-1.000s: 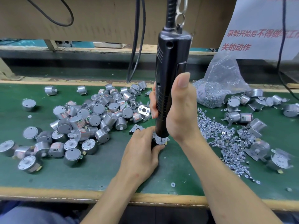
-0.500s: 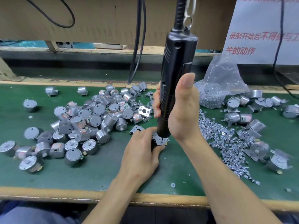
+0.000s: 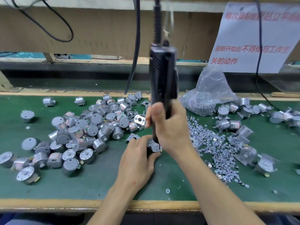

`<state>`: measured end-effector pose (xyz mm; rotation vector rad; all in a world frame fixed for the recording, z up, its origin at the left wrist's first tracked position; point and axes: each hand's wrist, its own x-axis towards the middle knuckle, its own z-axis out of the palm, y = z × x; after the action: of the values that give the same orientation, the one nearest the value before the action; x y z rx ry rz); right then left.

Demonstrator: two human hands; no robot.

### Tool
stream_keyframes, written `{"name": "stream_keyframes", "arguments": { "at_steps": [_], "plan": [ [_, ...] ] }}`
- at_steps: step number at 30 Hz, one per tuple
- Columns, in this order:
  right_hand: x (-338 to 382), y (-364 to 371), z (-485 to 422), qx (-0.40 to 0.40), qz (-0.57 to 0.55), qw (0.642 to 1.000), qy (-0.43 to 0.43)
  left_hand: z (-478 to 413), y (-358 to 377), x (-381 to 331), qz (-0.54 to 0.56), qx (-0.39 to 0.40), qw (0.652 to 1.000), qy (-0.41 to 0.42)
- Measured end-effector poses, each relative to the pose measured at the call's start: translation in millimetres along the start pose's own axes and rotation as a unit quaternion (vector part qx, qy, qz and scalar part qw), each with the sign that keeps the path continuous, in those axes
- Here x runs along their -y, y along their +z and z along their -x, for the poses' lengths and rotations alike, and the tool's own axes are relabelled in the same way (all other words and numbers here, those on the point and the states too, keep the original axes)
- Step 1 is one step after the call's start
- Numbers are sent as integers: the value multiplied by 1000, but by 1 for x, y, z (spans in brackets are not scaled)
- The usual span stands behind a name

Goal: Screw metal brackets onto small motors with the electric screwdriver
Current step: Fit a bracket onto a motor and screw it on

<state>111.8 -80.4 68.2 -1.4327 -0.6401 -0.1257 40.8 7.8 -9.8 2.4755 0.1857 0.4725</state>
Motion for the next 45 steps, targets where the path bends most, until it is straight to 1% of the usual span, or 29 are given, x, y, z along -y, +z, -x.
{"name": "stream_keyframes", "arguments": {
  "at_steps": [5, 7, 9, 11, 14, 16, 17, 19, 20, 21, 22, 24, 25, 26, 27, 29, 33, 36, 39, 41, 43, 45],
  "plan": [
    [-13, -27, 34, 15, 147, 988, 40, 2, -5, -6, -1, 5, 1000, -5],
    [-13, -40, 48, 10, 218, 974, 58, 8, -4, -11, -6, -9, 1000, -8],
    [-12, -55, 62, -17, 282, 955, 85, 15, -1, -20, 5, -22, 1000, -10],
    [-11, -68, 75, -38, 291, 947, 128, 18, 7, -34, 28, -20, 999, 5],
    [-10, -89, 89, -24, 272, 937, 216, 18, 23, -58, 82, -18, 996, 23],
    [-8, -108, 95, -30, 204, 946, 249, 15, 35, -77, 107, -12, 994, 36],
    [-6, -119, 97, -46, 169, 950, 257, 13, 42, -87, 113, -5, 993, 45],
    [-4, -139, 98, -104, 101, 951, 273, 7, 53, -107, 124, 16, 991, 57],
    [-3, -150, 95, -151, 39, 944, 290, 4, 58, -118, 134, 27, 989, 60],
    [-1, -161, 90, -211, -49, 926, 310, 0, 62, -128, 145, 36, 987, 64],
    [2, -174, 83, -275, -149, 893, 324, -3, 64, -138, 155, 44, 985, 68],
    [14, -201, 70, -378, -339, 803, 310, -9, 68, -159, 169, 58, 980, 84],
    [20, -212, 66, -404, -403, 768, 289, -12, 70, -167, 176, 63, 978, 92],
    [25, -220, 62, -412, -437, 752, 272, -14, 70, -174, 180, 66, 976, 99],
    [29, -224, 60, -402, -443, 757, 264, -15, 70, -179, 181, 66, 976, 104],
    [31, -217, 56, -357, -395, 802, 273, -16, 68, -183, 182, 63, 975, 111],
    [25, -176, 51, -268, -215, 891, 296, -12, 59, -168, 183, 60, 978, 84],
    [20, -131, 47, -201, -70, 938, 274, -5, 42, -142, 174, 30, 984, 36],
    [11, -83, 43, -126, 15, 966, 227, 4, 19, -107, 153, -9, 988, -23],
    [4, -52, 39, -81, 67, 973, 205, 10, 3, -81, 128, -33, 989, -61],
    [-1, -24, 32, -44, 122, 971, 199, 16, -13, -56, 66, -76, 991, -89],
    [0, 1, 22, -18, 140, 971, 192, 21, -30, -31, -18, -139, 983, -114]
  ]
}}
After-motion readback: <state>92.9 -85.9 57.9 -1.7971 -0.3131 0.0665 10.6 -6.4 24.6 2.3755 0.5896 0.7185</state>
